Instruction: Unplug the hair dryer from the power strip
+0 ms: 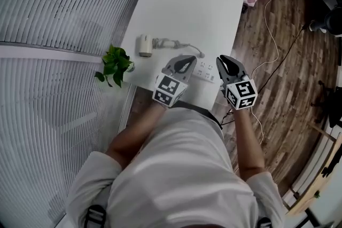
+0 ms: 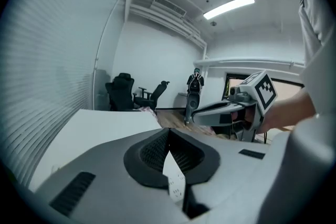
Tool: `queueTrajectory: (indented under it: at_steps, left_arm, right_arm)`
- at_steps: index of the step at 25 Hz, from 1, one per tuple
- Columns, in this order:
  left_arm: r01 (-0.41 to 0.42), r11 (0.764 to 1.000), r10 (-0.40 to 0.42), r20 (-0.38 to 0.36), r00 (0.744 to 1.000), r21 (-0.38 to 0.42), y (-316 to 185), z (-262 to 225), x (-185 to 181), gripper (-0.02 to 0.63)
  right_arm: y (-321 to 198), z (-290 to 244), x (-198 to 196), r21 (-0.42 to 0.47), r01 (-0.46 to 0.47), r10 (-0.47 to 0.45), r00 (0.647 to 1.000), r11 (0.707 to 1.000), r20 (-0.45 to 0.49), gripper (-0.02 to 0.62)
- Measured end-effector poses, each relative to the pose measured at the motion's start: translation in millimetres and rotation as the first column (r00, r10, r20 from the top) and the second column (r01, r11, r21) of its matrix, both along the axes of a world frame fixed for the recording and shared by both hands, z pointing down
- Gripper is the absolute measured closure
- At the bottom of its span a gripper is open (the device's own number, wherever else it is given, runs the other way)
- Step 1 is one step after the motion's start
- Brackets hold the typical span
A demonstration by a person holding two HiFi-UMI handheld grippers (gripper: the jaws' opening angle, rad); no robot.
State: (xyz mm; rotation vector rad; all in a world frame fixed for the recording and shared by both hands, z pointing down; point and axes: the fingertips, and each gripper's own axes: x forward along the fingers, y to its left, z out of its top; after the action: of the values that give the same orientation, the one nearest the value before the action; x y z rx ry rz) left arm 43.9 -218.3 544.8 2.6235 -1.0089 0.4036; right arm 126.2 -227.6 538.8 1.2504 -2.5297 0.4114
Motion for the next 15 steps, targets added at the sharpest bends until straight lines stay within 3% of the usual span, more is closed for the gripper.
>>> queueTrajectory:
  at_steps: [9, 15]
  left_arm:
    - [0.002, 0.992, 0.016, -0.139, 0.990, 0.128, 30, -109, 16, 0.577]
    - [0.003, 0.977, 0.042, -0.205, 0.978, 0.212, 49, -166, 25, 0.577]
  right_arm:
    - [39, -106, 5, 0.119, -0.049, 0.043, 0.998, 0.992, 0.050, 0.535]
    - [63, -154, -2, 0.151, -0.049, 0.026, 0.989, 0.987, 0.146, 0.537]
